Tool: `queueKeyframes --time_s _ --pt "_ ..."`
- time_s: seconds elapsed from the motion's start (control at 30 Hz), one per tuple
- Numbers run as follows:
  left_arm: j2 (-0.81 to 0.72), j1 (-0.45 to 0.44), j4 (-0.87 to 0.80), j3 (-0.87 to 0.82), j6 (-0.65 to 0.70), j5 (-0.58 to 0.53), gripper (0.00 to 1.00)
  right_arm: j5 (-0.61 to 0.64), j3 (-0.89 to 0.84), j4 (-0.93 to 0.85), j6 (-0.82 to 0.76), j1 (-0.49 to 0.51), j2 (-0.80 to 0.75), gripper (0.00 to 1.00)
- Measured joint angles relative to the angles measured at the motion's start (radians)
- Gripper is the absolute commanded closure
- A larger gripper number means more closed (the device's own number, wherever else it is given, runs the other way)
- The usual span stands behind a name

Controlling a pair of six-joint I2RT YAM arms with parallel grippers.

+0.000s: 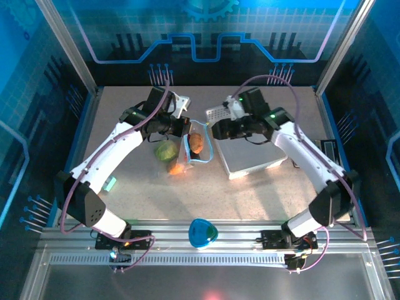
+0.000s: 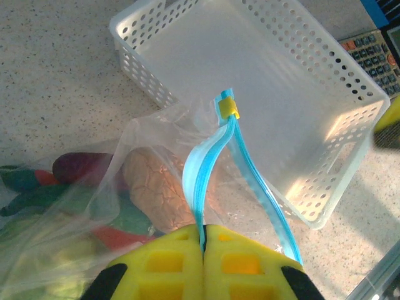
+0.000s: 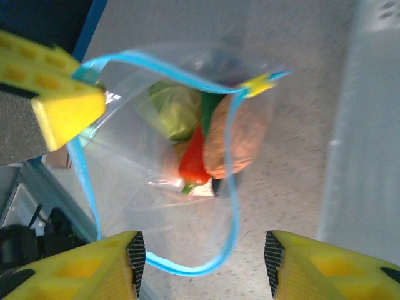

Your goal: Place the food in the zip-top bag and seal the zipper

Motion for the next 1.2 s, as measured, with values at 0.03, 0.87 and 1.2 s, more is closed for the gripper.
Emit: queueKeyframes --time_s 0.03,0.87,1.2 --pt "0.000 0.000 -0.003 0.002 0.007 0.003 0.97 0.000 -0.025 0.021 -0.002 -0.022 -0.026 0.46" --pt "-0.033 0.082 -0.179 0.122 0.320 0.414 0.97 -0.069 -0.467 0.570 -0.185 -0.115 -0.180 0.54" --pt "-0.050 0.226 -0.181 0.109 0.340 0.562 0.96 -0.275 -0.674 0.892 -0.288 -0.118 -0.253 0.51"
